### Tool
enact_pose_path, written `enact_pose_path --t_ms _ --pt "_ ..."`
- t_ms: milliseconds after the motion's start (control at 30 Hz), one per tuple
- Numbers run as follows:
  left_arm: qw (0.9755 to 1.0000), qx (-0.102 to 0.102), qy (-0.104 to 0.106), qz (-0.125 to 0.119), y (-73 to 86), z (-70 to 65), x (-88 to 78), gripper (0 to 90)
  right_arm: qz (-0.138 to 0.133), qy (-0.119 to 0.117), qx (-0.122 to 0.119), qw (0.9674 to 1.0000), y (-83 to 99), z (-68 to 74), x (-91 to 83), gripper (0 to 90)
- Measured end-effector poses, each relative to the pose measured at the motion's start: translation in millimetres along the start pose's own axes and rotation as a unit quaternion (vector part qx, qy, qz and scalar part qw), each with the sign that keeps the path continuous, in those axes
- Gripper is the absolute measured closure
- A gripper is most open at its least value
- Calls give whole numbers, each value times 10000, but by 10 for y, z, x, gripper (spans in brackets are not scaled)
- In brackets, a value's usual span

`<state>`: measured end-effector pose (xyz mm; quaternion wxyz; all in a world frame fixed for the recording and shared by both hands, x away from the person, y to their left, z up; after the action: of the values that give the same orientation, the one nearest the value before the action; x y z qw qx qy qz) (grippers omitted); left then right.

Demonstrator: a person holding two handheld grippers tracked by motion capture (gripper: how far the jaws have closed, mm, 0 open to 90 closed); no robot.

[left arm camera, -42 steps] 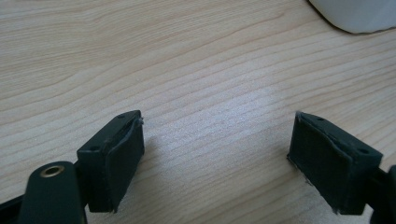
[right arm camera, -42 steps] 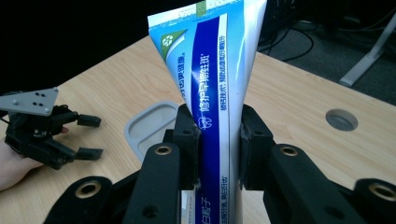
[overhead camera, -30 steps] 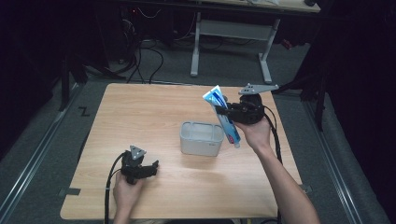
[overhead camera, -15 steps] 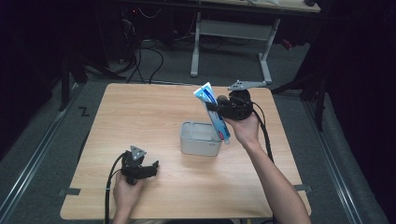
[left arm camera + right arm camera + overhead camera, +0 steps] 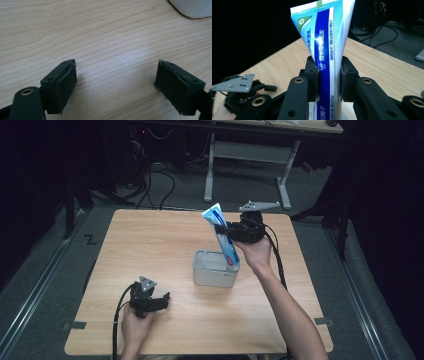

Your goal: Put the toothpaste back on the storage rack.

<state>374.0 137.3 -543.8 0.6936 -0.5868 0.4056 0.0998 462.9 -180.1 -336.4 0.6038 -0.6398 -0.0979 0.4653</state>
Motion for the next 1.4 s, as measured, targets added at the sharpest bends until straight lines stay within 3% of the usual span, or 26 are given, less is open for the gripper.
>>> enact_pose_path --t_ms 333,800,1400 --pt "10000 9 12 14 1 1 -3 179 104 52 -74 9999 -37 42 106 727" --pt "10000 11 8 12 1 1 -4 179 31 -10 -165 9999 -109 127 282 725" --pt "10000 16 13 20 1 2 -5 179 180 100 -145 9997 6 94 434 724"
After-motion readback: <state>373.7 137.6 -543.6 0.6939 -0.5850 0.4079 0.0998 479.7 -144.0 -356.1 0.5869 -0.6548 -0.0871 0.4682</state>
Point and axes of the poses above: each handheld gripper's, and its own axes: x roughly forward along the jaws, y roughly out of its underside, z roughly to its left, the point moved 1 cm from there along x, roughly forward along the jaws
